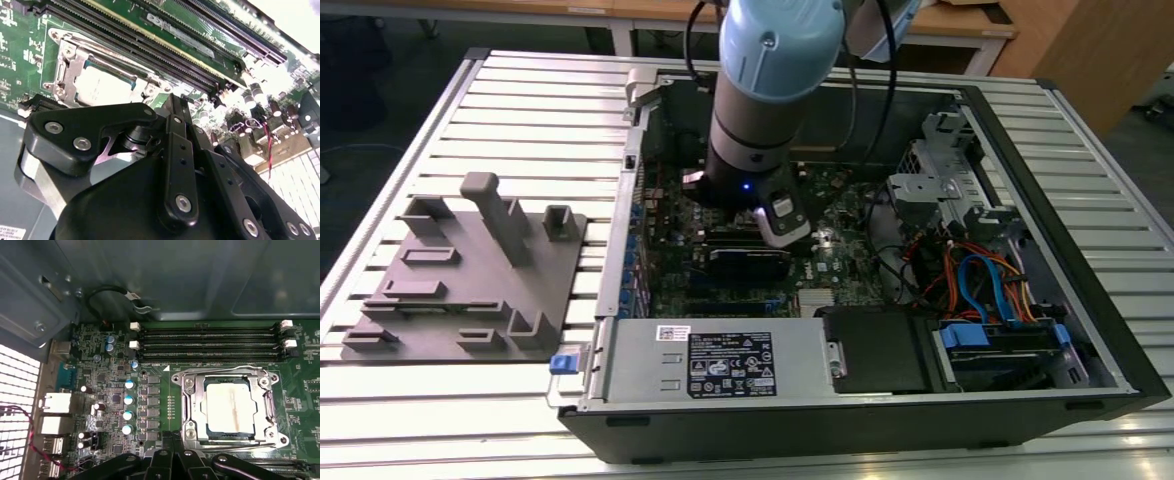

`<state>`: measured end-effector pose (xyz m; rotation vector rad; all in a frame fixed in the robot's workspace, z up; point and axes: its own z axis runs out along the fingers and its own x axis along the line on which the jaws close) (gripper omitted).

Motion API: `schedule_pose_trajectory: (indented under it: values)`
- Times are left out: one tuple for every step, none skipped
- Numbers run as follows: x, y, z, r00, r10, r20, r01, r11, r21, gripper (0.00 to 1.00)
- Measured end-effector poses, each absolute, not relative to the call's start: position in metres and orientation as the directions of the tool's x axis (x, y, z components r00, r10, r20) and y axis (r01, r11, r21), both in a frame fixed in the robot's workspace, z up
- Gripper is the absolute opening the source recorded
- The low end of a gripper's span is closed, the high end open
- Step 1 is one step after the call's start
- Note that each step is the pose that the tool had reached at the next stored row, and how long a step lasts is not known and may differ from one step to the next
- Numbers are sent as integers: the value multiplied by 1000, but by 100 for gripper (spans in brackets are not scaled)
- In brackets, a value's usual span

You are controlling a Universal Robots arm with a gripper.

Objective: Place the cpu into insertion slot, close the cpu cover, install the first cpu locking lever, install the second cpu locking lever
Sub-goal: 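Install the second cpu locking lever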

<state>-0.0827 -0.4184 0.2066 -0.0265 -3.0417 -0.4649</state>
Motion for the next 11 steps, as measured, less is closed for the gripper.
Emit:
schedule_pose_trajectory:
  values:
    - [-83,-418,208,-998,7,66,27,954,298,10]
    - [-83,-418,210,-998,7,66,27,954,298,10]
    - [-83,-418,211,-998,7,66,27,954,298,10]
    - [-83,-418,212,-998,7,66,27,954,298,10]
    - [-83,-418,212,-998,7,66,27,954,298,10]
    - [-83,-418,212,-998,7,66,27,954,298,10]
    - [-83,-418,212,-998,7,66,27,954,298,10]
    - [-83,-418,213,-998,7,66,27,954,298,10]
    - [-83,-418,213,-998,7,66,27,954,298,10]
    - [-83,-418,213,-998,7,66,27,954,298,10]
    - [-83,-418,213,-998,7,66,27,954,298,10]
